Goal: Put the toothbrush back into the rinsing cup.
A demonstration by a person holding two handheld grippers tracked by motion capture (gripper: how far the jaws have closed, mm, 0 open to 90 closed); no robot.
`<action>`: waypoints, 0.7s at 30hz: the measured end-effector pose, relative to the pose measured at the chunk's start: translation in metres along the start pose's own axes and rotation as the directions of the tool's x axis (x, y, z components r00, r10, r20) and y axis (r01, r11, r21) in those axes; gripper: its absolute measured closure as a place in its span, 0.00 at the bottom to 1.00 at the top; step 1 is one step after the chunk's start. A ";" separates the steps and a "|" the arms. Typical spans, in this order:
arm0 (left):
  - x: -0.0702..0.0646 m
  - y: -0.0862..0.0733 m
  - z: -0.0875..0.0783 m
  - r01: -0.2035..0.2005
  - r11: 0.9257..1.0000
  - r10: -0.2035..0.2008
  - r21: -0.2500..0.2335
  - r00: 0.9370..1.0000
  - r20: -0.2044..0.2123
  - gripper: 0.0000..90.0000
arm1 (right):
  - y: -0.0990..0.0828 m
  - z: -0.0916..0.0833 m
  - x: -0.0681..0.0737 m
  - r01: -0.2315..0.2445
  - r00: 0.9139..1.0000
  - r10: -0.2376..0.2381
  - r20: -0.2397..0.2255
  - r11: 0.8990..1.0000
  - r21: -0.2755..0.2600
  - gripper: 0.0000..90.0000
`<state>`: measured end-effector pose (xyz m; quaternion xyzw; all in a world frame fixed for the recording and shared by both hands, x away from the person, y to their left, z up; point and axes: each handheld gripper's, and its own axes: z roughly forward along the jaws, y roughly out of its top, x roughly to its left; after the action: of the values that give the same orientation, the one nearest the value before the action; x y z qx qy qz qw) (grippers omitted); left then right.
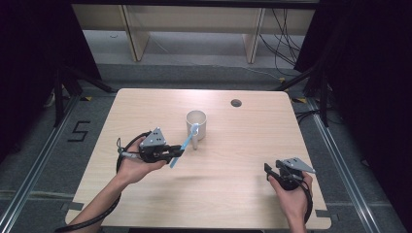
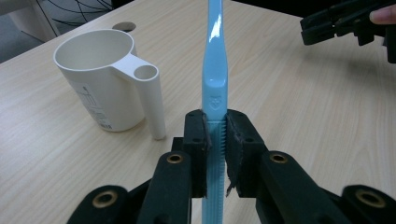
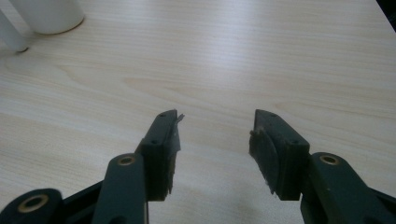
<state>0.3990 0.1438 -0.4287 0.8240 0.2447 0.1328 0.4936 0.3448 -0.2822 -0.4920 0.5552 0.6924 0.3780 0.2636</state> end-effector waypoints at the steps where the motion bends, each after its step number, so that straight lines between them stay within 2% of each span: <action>1: 0.001 0.000 -0.001 0.000 1.000 0.000 -0.004 1.000 -0.003 0.87 | 0.000 0.000 0.002 -0.025 1.000 0.025 -0.010 1.000 0.006 0.57; 3: 0.002 0.001 0.000 0.004 1.000 -0.004 -0.020 1.000 -0.001 0.87 | 0.000 0.000 0.003 -0.027 1.000 0.027 -0.012 1.000 0.006 0.57; 4: 0.003 0.001 -0.001 0.001 1.000 -0.001 -0.025 1.000 -0.006 0.87 | 0.001 0.002 -0.001 0.020 1.000 -0.020 -0.008 0.999 -0.029 0.57; 9: 0.005 0.003 -0.002 0.011 0.998 -0.012 -0.064 1.000 -0.024 0.87 | 0.002 0.000 -0.001 0.011 1.000 -0.011 -0.008 1.000 -0.025 0.57; 11: 0.005 0.004 -0.002 0.004 0.996 -0.006 -0.084 1.000 -0.018 0.87 | 0.002 -0.001 -0.001 0.010 1.000 -0.010 -0.009 1.000 -0.019 0.57; 12: 0.004 0.005 -0.003 0.001 0.996 -0.003 -0.091 1.000 -0.023 0.87 | 0.002 -0.001 -0.002 0.018 1.000 -0.018 -0.010 0.999 -0.033 0.57; 13: 0.004 0.005 -0.002 0.002 0.994 -0.004 -0.105 1.000 -0.018 0.87 | 0.002 -0.002 -0.001 -0.001 1.000 0.000 -0.020 1.000 -0.024 0.57; 14: 0.004 0.006 -0.003 0.004 0.993 -0.007 -0.114 1.000 -0.020 0.87 | 0.003 -0.002 -0.002 0.012 1.000 -0.012 -0.006 0.999 -0.035 0.57; 16: 0.005 0.006 -0.002 0.007 0.993 -0.009 -0.121 1.000 -0.017 0.87 | 0.003 -0.003 -0.002 0.009 1.000 -0.009 -0.009 0.999 -0.037 0.57; 17: 0.006 0.006 -0.002 0.015 0.991 -0.018 -0.132 1.000 -0.019 0.87 | 0.004 -0.005 -0.002 0.014 1.000 -0.014 0.002 1.000 -0.019 0.57; 19: 0.008 0.005 0.000 0.024 0.988 -0.026 -0.154 1.000 -0.015 0.87 | 0.003 -0.002 0.000 -0.011 1.000 0.010 -0.014 0.999 -0.047 0.57; 20: 0.009 0.005 0.000 0.026 0.987 -0.030 -0.156 0.999 -0.024 0.87 | 0.004 -0.003 0.000 -0.005 1.000 0.004 -0.015 0.999 -0.043 0.57; 21: 0.010 0.005 0.000 0.026 0.985 -0.031 -0.169 0.999 -0.026 0.87 | 0.004 -0.005 -0.001 0.028 1.000 -0.028 0.003 0.999 -0.024 0.57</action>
<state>0.4089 0.1470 -0.4245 0.7736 0.2513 0.1575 0.5600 0.3436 -0.2843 -0.4856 0.5427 0.6951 0.3818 0.2766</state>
